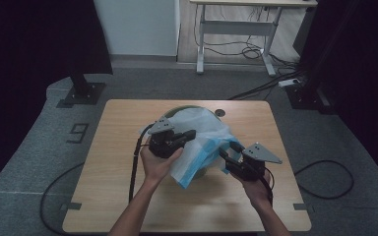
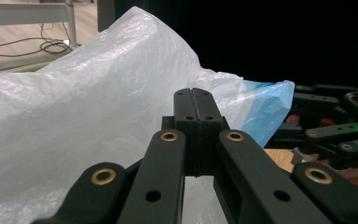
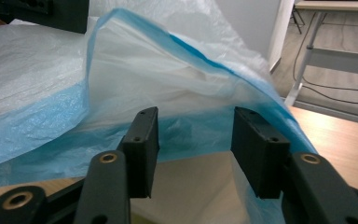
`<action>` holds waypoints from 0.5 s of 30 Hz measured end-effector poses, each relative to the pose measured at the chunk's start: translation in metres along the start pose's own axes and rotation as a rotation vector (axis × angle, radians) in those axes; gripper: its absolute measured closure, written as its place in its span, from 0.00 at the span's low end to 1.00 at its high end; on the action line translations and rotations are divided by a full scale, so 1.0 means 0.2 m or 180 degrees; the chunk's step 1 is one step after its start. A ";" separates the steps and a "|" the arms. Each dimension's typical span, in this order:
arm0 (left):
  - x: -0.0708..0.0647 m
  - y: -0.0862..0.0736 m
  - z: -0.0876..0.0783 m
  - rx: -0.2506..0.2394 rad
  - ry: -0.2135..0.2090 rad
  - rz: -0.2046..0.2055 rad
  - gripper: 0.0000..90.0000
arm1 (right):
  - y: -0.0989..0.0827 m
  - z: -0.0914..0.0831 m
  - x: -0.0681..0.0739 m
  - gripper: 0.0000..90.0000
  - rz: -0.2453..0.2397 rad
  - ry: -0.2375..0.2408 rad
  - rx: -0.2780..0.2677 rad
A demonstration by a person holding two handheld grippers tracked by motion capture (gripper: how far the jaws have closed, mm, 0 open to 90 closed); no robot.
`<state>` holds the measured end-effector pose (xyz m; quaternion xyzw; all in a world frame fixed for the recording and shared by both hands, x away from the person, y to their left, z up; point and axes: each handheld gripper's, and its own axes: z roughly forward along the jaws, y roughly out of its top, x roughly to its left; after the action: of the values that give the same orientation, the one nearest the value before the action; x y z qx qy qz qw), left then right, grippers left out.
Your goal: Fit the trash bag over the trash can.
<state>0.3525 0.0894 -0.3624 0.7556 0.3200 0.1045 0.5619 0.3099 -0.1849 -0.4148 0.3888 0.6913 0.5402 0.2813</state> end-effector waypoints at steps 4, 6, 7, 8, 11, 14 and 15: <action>0.00 -0.01 0.01 0.0008 -0.0037 -0.0014 1.00 | -0.02 0.01 -0.02 0.60 0.0142 0.0185 -0.0050; 0.00 -0.01 0.01 0.0006 -0.0051 -0.0027 1.00 | -0.03 0.01 -0.04 0.60 0.0251 0.0260 -0.0069; 0.00 -0.02 0.01 0.0012 -0.0055 -0.0023 1.00 | -0.03 0.00 -0.04 0.60 0.0296 0.0310 -0.0094; 0.00 -0.02 0.01 0.0019 -0.0060 -0.0022 1.00 | -0.03 0.00 -0.04 0.58 0.0332 0.0345 -0.0106; 0.00 -0.02 0.02 0.0027 -0.0077 -0.0028 1.00 | -0.02 -0.01 -0.04 0.55 0.0356 0.0316 -0.0159; -0.01 -0.02 0.02 0.0027 -0.0096 -0.0019 1.00 | 0.01 -0.02 -0.04 0.53 0.0441 0.0205 -0.0160; -0.01 -0.02 0.02 0.0024 -0.0100 -0.0013 1.00 | 0.02 -0.02 -0.05 0.53 0.0455 0.0167 -0.0162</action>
<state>0.3510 0.0847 -0.3679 0.7586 0.3132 0.0903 0.5641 0.3125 -0.1944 -0.4098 0.4156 0.6550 0.5863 0.2336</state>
